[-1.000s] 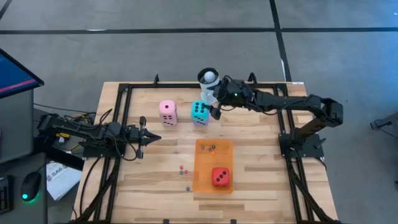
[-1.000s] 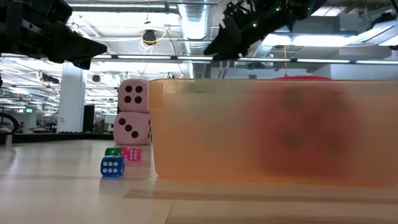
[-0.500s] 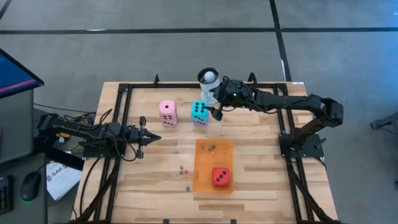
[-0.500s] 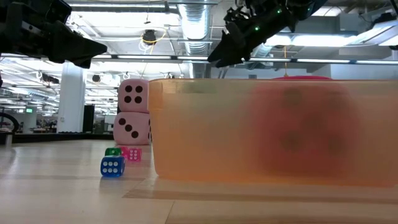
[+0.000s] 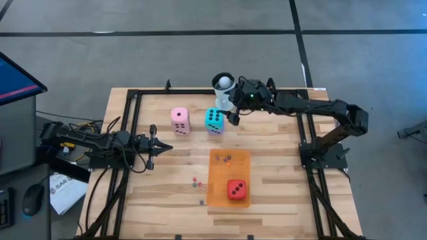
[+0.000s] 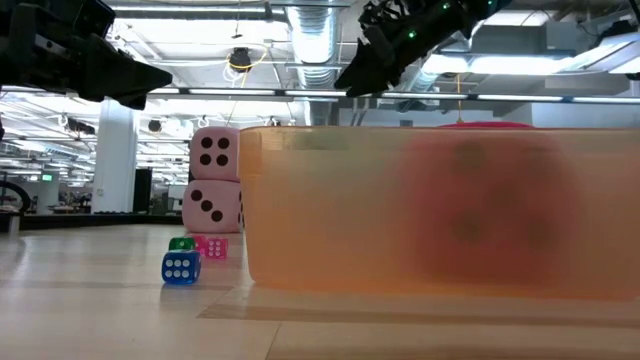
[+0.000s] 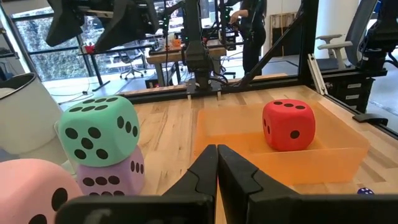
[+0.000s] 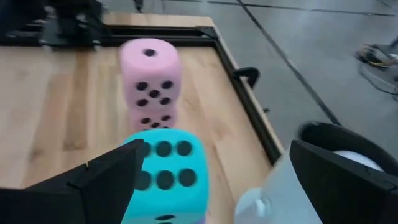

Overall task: Pick & Place Dice
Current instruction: Put the large blue dice into the orange bin

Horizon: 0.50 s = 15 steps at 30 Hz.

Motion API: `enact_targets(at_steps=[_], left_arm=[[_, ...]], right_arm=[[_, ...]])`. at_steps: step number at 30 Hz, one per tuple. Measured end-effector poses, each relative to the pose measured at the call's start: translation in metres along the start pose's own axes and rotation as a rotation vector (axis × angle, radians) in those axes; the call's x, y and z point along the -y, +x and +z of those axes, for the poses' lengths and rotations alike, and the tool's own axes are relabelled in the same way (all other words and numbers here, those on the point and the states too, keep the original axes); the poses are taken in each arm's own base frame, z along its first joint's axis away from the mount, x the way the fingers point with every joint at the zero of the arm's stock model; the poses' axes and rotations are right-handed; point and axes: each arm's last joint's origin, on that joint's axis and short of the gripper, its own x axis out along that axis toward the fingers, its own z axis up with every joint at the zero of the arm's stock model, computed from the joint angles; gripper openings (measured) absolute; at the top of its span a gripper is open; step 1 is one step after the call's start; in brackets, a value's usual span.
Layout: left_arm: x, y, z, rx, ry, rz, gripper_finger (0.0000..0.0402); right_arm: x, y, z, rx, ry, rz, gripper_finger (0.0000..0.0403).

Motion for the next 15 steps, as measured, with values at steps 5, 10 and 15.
enact_targets(at_steps=[5, 10, 15], left_arm=[[0.000, 0.000, 0.000, 0.000, 0.007, 0.000, 0.0000], [0.000, 0.000, 0.001, 0.007, 0.005, 0.001, 0.0000], [0.000, 0.000, 0.001, 0.006, 0.004, 0.001, 0.0000]], right_arm=[[-0.002, 0.000, 0.002, 0.026, -0.001, 0.048, 0.0397], [-0.012, 0.017, -0.003, 0.017, -0.011, 0.074, 0.0397], [-0.012, 0.054, -0.003, -0.086, -0.037, 0.097, 0.0397]])
